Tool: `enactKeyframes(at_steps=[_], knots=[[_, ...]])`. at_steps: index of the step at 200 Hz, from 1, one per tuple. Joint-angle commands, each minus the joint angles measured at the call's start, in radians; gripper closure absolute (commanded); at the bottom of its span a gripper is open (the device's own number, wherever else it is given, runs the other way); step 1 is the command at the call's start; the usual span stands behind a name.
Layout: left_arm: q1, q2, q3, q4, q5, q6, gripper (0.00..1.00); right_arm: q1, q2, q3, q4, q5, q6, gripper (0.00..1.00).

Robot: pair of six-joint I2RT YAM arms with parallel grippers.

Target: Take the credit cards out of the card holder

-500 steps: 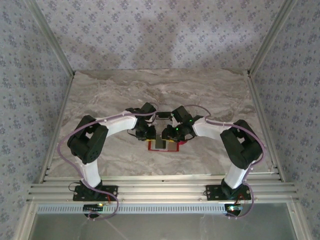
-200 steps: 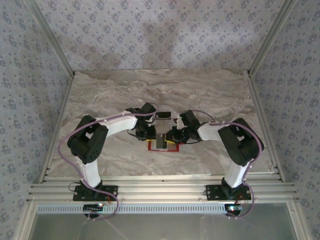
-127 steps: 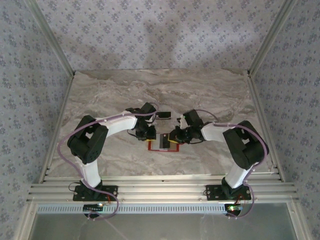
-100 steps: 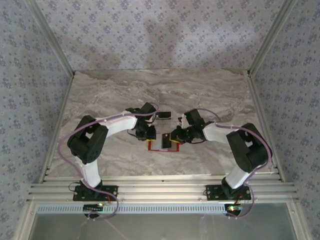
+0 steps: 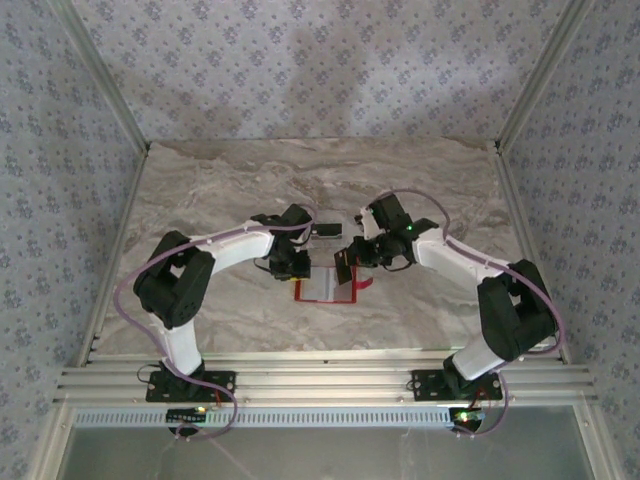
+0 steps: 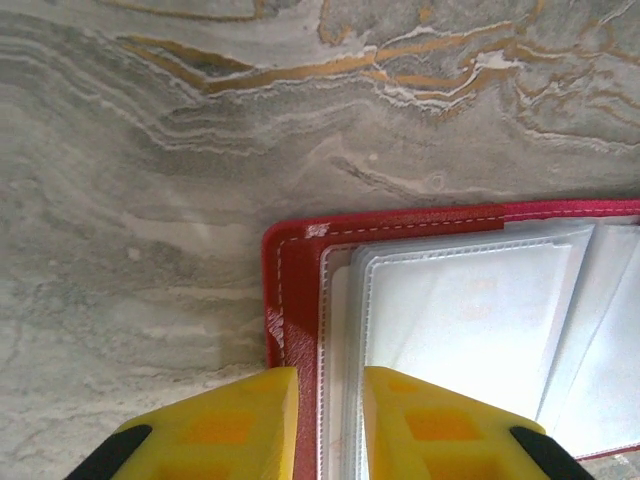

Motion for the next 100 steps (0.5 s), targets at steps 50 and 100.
enactKeyframes(at_steps=[50, 100], knots=[[0.018, -0.124, -0.019, -0.035, -0.034, -0.002, 0.75, 0.048, 0.03, 0.212, -0.182, 0.238, -0.642, 0.98], [0.061, -0.173, -0.116, -0.003, -0.035, -0.009, 0.75, 0.07, 0.215, 0.463, -0.409, 0.25, -1.026, 0.98]])
